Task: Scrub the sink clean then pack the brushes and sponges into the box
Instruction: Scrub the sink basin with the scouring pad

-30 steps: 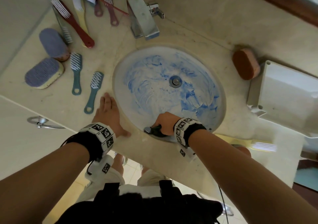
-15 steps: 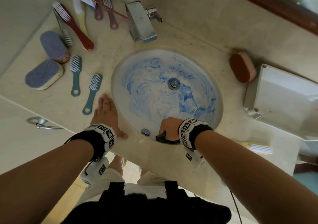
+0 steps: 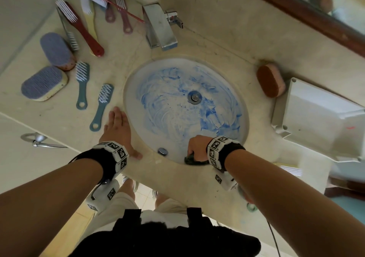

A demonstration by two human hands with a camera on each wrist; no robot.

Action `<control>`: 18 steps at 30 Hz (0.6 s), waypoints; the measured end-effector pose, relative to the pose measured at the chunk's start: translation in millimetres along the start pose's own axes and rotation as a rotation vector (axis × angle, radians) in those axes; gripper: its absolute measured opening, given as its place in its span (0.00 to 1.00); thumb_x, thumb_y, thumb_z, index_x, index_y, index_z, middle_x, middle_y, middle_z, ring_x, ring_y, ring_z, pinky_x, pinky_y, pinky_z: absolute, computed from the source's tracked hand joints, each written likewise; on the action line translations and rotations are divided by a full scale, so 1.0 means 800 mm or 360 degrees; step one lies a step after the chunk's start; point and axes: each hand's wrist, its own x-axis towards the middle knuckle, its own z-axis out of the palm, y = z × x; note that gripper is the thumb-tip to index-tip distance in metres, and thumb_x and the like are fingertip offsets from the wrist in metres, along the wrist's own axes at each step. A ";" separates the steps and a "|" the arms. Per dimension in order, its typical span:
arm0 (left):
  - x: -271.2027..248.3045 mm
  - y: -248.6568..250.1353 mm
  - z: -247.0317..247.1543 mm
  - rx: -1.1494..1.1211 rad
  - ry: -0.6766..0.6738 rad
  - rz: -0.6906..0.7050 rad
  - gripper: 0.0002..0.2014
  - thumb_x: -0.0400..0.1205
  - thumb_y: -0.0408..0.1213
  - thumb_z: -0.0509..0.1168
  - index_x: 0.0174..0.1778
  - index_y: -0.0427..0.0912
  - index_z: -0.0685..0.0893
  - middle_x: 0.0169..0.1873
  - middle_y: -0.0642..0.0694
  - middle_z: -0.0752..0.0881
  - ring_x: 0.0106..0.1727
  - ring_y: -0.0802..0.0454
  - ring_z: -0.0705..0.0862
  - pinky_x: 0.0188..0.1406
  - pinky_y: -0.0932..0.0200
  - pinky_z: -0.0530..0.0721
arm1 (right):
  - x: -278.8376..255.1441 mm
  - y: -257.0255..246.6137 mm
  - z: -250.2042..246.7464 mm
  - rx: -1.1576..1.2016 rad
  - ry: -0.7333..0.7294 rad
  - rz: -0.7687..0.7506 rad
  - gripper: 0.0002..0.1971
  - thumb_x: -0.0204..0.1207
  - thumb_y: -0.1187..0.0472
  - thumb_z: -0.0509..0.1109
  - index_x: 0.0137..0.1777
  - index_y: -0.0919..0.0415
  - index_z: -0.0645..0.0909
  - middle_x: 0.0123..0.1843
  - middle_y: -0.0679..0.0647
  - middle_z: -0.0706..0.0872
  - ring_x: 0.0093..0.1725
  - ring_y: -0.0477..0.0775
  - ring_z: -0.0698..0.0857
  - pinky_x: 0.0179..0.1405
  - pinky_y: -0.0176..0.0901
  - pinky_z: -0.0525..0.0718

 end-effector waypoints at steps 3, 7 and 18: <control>0.001 -0.002 0.001 -0.0017 0.0018 0.0012 0.80 0.53 0.59 0.85 0.81 0.33 0.29 0.81 0.38 0.27 0.84 0.41 0.31 0.83 0.42 0.48 | 0.008 -0.022 -0.002 0.0090 0.0047 -0.0058 0.18 0.75 0.69 0.66 0.62 0.58 0.88 0.57 0.55 0.90 0.53 0.59 0.87 0.55 0.46 0.87; 0.001 -0.005 0.002 0.0018 0.0042 0.0039 0.81 0.53 0.62 0.83 0.81 0.34 0.29 0.81 0.38 0.27 0.83 0.41 0.31 0.84 0.43 0.48 | 0.009 -0.037 0.001 0.0200 0.0109 -0.0071 0.17 0.76 0.69 0.65 0.60 0.58 0.89 0.56 0.56 0.90 0.53 0.59 0.87 0.53 0.44 0.86; -0.006 -0.014 -0.030 0.0018 0.0083 0.0162 0.63 0.68 0.64 0.75 0.85 0.37 0.44 0.84 0.37 0.39 0.86 0.43 0.44 0.83 0.48 0.56 | -0.040 -0.014 0.002 0.0372 0.0455 0.0246 0.17 0.75 0.67 0.68 0.62 0.53 0.87 0.60 0.54 0.88 0.61 0.57 0.85 0.63 0.48 0.83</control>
